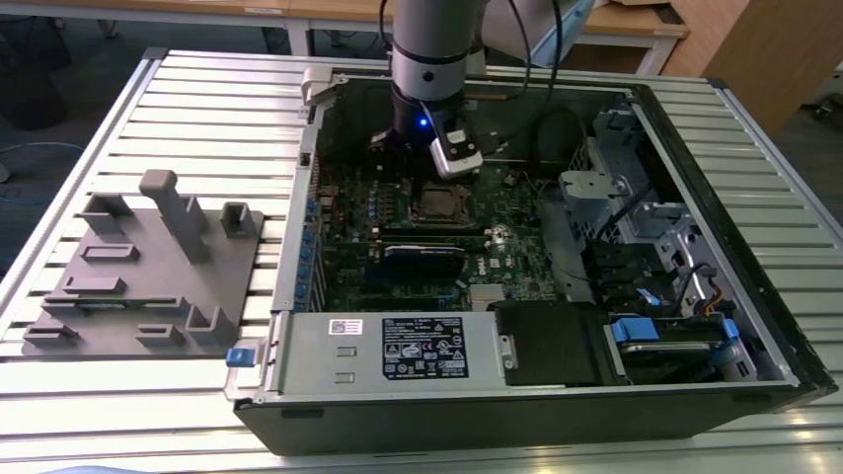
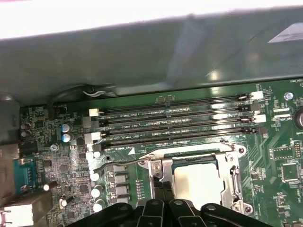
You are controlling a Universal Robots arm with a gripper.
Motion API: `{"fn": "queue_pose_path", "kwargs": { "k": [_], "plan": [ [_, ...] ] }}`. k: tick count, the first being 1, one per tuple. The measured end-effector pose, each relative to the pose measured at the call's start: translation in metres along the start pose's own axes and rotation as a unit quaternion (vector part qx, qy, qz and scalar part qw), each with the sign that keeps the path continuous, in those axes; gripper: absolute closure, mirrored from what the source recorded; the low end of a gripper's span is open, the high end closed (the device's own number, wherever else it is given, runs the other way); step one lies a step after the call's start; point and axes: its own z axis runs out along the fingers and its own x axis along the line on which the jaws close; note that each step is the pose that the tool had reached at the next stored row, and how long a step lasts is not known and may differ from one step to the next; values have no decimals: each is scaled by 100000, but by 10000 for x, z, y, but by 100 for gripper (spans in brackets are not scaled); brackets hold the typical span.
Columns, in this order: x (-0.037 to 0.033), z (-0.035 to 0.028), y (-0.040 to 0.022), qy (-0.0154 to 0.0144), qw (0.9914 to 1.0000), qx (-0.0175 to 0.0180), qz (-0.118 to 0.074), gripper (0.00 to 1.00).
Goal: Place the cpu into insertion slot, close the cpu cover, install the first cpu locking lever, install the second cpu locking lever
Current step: 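Close the cpu cover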
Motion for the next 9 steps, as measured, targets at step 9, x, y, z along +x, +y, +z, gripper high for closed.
{"fn": "queue_pose_path", "kwargs": {
  "k": [9],
  "plan": [
    [-14,-8,3,6,100000,4,-3,90]
  ]
}}
